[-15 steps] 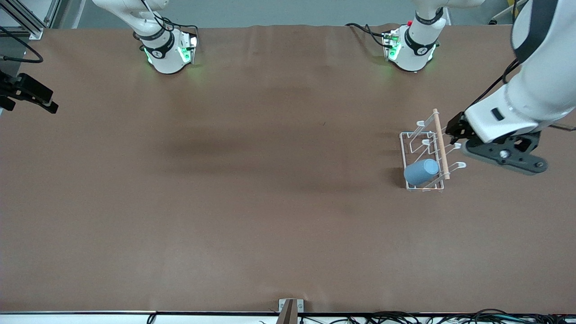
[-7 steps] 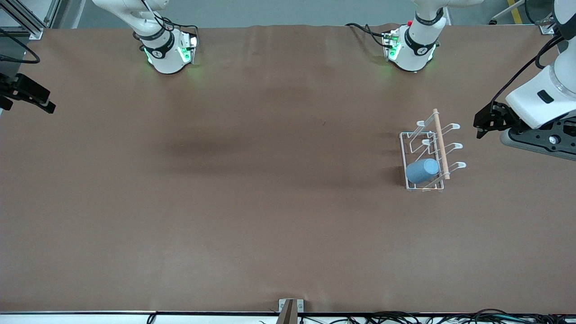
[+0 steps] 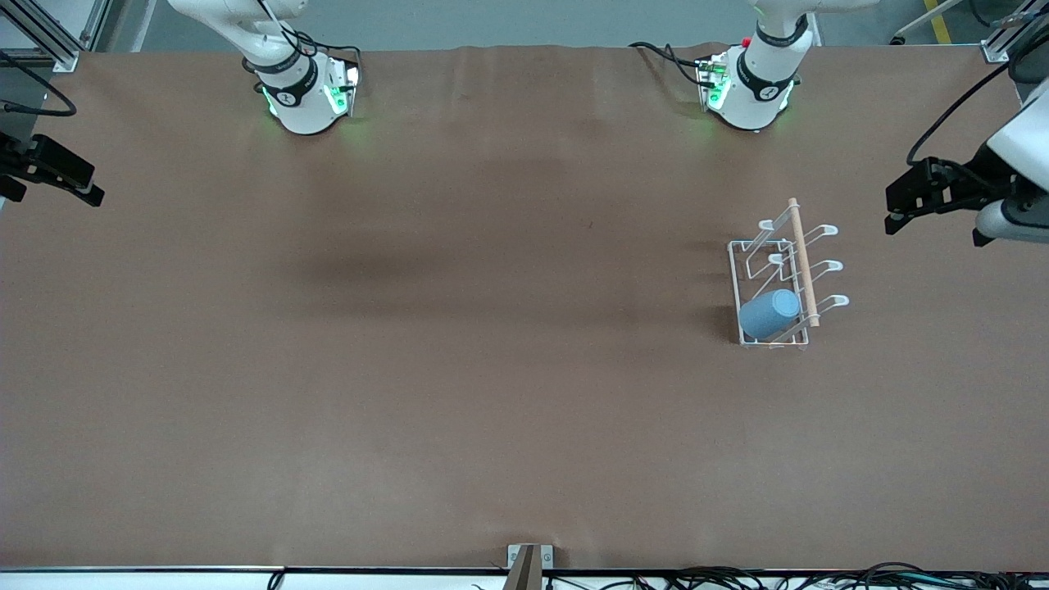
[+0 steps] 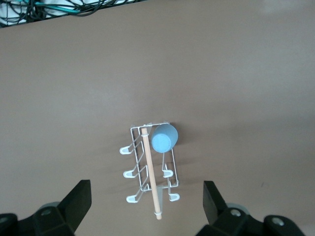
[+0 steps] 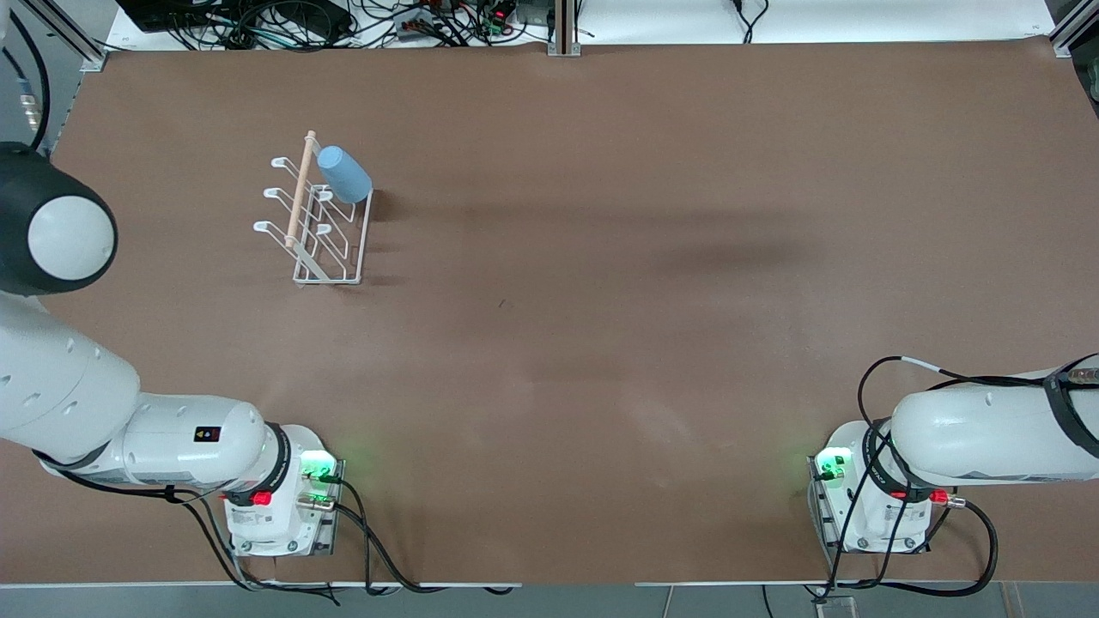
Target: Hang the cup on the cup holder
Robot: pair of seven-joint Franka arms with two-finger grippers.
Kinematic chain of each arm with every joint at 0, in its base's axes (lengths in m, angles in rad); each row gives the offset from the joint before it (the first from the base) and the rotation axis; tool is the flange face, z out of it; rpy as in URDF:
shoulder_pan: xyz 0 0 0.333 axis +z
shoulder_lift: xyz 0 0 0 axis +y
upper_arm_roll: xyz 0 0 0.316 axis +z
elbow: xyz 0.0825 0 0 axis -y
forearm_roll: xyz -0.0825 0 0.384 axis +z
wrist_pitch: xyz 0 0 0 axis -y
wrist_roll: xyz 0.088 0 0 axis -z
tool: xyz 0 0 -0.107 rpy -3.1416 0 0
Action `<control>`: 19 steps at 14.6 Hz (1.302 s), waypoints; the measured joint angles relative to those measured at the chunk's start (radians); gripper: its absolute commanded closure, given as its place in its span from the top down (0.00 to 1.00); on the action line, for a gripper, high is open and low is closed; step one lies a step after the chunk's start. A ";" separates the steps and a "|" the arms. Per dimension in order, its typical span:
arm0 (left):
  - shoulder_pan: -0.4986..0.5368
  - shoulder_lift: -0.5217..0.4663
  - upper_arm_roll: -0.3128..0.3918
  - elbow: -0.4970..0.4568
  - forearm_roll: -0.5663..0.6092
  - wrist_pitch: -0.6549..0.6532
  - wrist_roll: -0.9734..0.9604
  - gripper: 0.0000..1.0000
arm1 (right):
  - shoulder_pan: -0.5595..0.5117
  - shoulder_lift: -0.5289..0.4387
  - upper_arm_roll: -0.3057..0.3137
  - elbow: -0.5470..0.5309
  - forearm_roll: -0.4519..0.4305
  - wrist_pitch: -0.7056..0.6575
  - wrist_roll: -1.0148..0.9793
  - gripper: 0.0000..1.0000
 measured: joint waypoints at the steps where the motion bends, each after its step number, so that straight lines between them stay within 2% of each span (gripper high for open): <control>1: -0.001 -0.024 -0.003 -0.029 0.000 -0.003 -0.010 1.00 | 0.000 0.000 0.000 -0.001 0.000 0.000 -0.003 1.00; 7: 0.000 -0.202 -0.004 -0.259 -0.001 0.015 -0.027 1.00 | 0.002 0.000 0.000 -0.002 0.000 -0.002 -0.006 1.00; 10: 0.004 -0.259 0.004 -0.348 -0.001 0.053 -0.039 1.00 | 0.002 0.000 -0.001 -0.002 0.000 -0.002 -0.006 1.00; 19: 0.006 -0.280 0.007 -0.402 -0.001 0.075 -0.063 1.00 | 0.002 0.003 -0.002 -0.002 0.001 0.001 -0.006 1.00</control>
